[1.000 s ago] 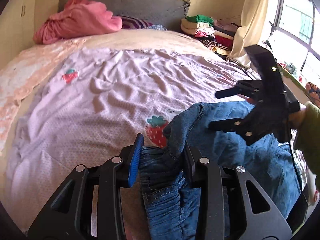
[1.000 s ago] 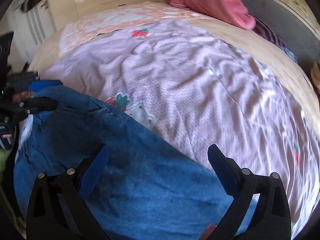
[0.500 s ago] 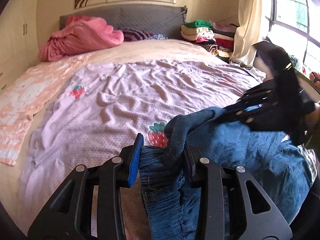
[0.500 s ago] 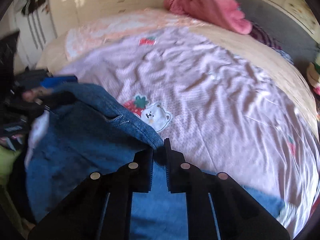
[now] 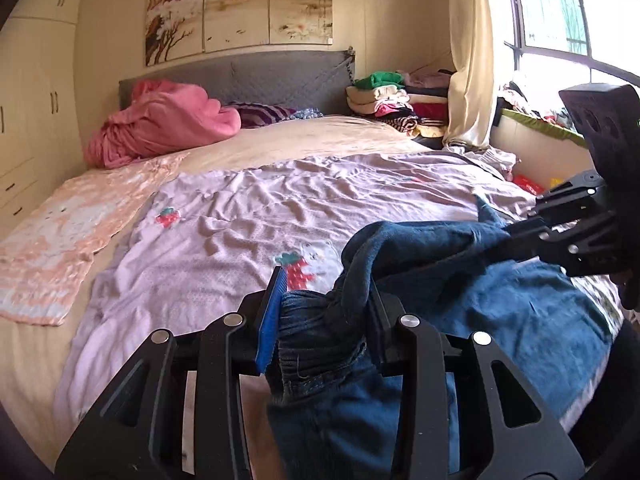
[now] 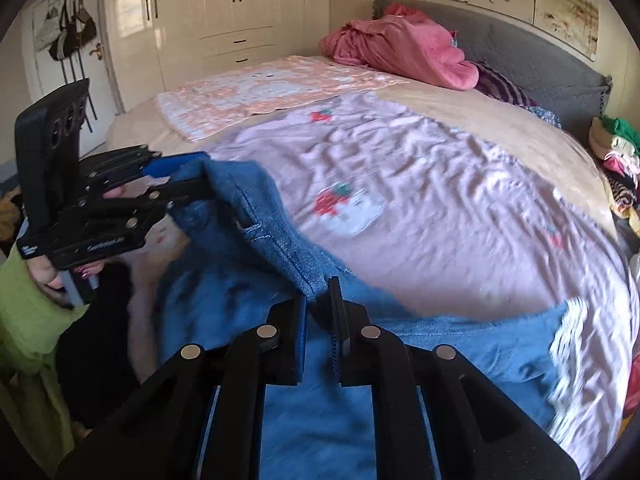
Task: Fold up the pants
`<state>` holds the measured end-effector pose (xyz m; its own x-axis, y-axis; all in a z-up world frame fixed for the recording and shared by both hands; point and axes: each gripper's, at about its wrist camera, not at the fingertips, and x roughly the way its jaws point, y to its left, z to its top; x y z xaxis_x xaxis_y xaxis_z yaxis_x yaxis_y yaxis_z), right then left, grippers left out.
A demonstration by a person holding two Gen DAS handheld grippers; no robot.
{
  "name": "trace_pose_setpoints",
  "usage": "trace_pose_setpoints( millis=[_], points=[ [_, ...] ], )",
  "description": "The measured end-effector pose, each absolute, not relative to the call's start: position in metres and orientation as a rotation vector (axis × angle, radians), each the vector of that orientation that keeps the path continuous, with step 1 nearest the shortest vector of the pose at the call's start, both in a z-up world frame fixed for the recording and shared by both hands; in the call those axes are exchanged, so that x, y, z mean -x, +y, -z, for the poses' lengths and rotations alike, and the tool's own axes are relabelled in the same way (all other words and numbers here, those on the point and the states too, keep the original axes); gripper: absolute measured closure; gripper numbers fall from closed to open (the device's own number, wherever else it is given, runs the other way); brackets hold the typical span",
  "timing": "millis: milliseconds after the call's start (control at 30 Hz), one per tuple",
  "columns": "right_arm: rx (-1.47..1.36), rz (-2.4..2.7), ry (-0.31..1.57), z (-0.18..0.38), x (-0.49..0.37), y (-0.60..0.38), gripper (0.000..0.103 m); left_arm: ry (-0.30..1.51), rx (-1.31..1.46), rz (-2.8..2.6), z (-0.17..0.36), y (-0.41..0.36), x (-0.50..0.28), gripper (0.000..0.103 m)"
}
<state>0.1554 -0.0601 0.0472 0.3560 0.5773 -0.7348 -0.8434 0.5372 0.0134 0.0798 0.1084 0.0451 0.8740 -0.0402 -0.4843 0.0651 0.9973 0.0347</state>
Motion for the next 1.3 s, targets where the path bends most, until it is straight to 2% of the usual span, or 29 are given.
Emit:
trace_pose_setpoints(
  millis=[267, 567, 800, 867, 933, 1000, 1067, 1133, 1300],
  points=[
    [0.342, -1.006, 0.842, -0.013, -0.097, -0.074, 0.094, 0.583, -0.073, 0.076, -0.020, 0.097, -0.030, 0.074],
    [0.355, -1.022, 0.924, 0.031, -0.056, -0.076, 0.094, 0.721, -0.063, 0.081, 0.021, 0.102, -0.006, 0.070],
    [0.295, -1.065, 0.884, 0.023, -0.042, -0.067, 0.093, 0.564, -0.119, -0.003, -0.007, 0.106, 0.003, 0.068],
    [0.303, -1.061, 0.909, 0.031, -0.044, -0.060, 0.093, 0.618, -0.102, -0.005, -0.001, 0.111, -0.005, 0.067],
    [0.303, -1.039, 0.967, 0.046, -0.048, -0.057, 0.092, 0.752, -0.075, -0.009, 0.020, 0.116, -0.013, 0.065],
    [0.290, -1.035, 0.993, 0.054, -0.049, -0.057, 0.091, 0.764, -0.027, 0.018, 0.026, 0.121, -0.007, 0.064],
    [0.285, -1.040, 0.989, 0.054, -0.048, -0.058, 0.091, 0.779, 0.019, 0.029, 0.027, 0.129, -0.001, 0.055],
    [0.272, -1.043, 0.993, 0.053, -0.049, -0.058, 0.090, 0.810, 0.098, 0.027, 0.026, 0.144, 0.003, 0.051],
    [0.268, -1.052, 0.980, 0.046, -0.047, -0.056, 0.088, 0.749, 0.167, 0.054, -0.008, 0.149, 0.023, 0.051]
  ],
)
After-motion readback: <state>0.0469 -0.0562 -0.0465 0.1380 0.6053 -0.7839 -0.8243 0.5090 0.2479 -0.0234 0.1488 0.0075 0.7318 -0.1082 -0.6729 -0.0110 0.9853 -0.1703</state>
